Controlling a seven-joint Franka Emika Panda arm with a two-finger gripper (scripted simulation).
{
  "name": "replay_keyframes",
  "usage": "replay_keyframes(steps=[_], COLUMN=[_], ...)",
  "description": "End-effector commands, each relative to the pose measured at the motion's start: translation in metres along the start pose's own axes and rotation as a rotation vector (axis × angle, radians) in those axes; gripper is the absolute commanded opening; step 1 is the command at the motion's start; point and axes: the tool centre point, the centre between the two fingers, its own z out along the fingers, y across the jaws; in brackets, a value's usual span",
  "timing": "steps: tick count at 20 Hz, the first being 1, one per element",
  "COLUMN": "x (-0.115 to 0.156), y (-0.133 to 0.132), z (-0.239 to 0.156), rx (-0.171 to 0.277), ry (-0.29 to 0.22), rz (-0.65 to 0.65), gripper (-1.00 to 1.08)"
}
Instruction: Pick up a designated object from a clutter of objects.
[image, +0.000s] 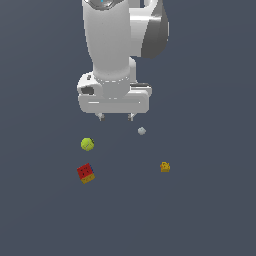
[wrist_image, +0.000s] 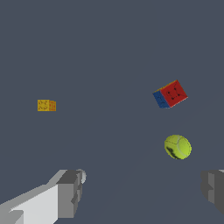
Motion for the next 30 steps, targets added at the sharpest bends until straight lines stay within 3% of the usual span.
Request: replay_keyframes(steps=[1, 8, 18, 30], x=[0.001, -0.003, -0.032, -0.053], y=[0.013, 0.065, 0.138, 0.168], z=[0.016, 0.078, 0.163, 0.197], rx=[0.005, 0.016, 0.014, 0.006], ry=[-0.001, 0.0, 0.001, -0.002], rz=[-0.01, -0.05, -0.098, -0.118], gripper=[1.0, 1.0, 1.0, 1.0])
